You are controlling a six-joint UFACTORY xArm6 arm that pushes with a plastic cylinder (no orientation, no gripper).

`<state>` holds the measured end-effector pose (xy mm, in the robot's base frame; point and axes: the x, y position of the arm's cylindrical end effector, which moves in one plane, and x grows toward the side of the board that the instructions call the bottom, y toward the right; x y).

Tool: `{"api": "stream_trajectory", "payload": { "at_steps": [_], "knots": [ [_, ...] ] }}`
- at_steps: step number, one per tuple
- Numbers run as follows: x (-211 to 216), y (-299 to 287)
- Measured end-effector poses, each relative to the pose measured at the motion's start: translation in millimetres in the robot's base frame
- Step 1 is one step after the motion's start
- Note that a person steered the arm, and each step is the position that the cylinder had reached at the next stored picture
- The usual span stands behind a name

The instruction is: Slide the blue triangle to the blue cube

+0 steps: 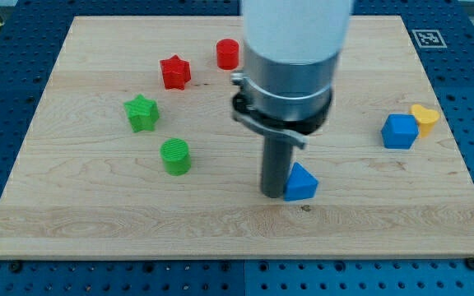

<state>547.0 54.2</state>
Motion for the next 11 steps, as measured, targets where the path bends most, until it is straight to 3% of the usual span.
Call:
{"api": "stream_trajectory", "payload": {
  "at_steps": [6,11],
  "knots": [
    [30.4,194.8],
    [7.2,206.2]
  ]
}}
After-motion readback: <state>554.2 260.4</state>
